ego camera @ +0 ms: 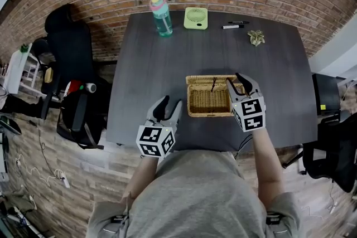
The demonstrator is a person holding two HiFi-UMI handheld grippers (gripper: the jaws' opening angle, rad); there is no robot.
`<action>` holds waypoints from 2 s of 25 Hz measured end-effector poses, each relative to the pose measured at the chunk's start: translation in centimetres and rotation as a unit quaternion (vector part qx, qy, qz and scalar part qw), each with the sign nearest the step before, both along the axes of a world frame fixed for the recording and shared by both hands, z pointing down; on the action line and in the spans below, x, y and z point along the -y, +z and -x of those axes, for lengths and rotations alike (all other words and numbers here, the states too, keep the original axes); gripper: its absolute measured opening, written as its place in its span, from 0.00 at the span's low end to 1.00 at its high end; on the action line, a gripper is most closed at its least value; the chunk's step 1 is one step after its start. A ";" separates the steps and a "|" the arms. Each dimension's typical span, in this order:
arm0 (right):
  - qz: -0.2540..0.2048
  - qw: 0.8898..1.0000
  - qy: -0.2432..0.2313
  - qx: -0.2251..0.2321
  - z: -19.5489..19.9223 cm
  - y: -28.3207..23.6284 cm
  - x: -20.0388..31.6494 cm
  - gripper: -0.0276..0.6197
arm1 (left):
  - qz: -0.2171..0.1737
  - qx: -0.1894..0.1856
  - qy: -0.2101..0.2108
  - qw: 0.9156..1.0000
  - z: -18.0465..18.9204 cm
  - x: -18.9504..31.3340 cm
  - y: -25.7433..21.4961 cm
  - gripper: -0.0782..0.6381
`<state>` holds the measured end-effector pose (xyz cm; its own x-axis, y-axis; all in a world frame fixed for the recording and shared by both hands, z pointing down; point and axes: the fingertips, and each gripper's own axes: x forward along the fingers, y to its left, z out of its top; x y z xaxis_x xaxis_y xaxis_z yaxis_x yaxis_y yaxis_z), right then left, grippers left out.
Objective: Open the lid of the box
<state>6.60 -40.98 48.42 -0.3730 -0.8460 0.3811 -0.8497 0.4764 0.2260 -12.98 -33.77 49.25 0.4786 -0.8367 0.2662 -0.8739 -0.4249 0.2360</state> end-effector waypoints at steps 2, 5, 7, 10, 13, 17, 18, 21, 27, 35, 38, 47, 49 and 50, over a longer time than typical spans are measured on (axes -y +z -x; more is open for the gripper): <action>0.002 1.000 0.000 0.004 0.0 0.0 0.4 0.25 | 0.000 0.002 0.000 1.000 0.1 0.1 0.0 0.36; 0.001 1.000 0.002 0.004 0.0 0.0 1.0 0.25 | -0.001 0.002 -0.002 1.000 0.3 0.2 0.0 0.36; 0.001 1.000 0.002 0.005 0.0 0.0 1.4 0.25 | -0.002 0.003 -0.001 1.000 0.2 0.3 0.0 0.36; 0.004 1.000 0.003 0.012 0.0 0.0 2.0 0.25 | -0.003 0.003 0.001 1.000 0.1 0.4 0.0 0.36; 0.009 1.000 0.003 0.015 0.0 0.0 2.7 0.25 | -0.003 0.003 0.002 1.000 0.1 0.7 0.0 0.36; 0.019 0.999 0.004 0.026 0.0 0.1 3.6 0.25 | -0.002 0.002 0.000 1.000 0.2 1.1 0.0 0.36; 0.021 0.999 0.004 0.029 0.0 0.1 3.8 0.25 | -0.002 0.002 0.000 1.000 0.2 1.2 0.0 0.36; 0.027 0.999 0.001 0.039 -0.1 0.3 4.5 0.25 | -0.001 0.000 -0.001 1.000 0.2 1.5 0.1 0.36; 0.039 0.998 0.000 0.055 -0.1 0.9 6.0 0.25 | 0.004 0.002 -0.003 1.000 0.3 1.7 0.6 0.36; 0.048 0.996 -0.003 0.072 0.0 1.8 7.4 0.25 | 0.005 0.000 -0.007 1.000 0.3 2.3 0.8 0.36; 0.053 0.996 0.002 0.075 0.0 2.1 7.9 0.25 | 0.007 -0.002 -0.008 1.000 0.3 2.4 0.8 0.36; 0.072 0.993 0.016 0.094 -0.2 3.4 9.5 0.26 | 0.013 0.000 -0.012 1.000 0.5 2.5 1.2 0.36; 0.079 0.992 0.021 0.099 -0.2 3.8 9.9 0.26 | 0.013 0.000 -0.014 1.000 0.7 2.6 1.2 0.36; 0.082 0.991 0.023 0.102 -0.2 4.0 10.1 0.26 | 0.013 0.000 -0.014 1.000 0.7 2.7 1.2 0.36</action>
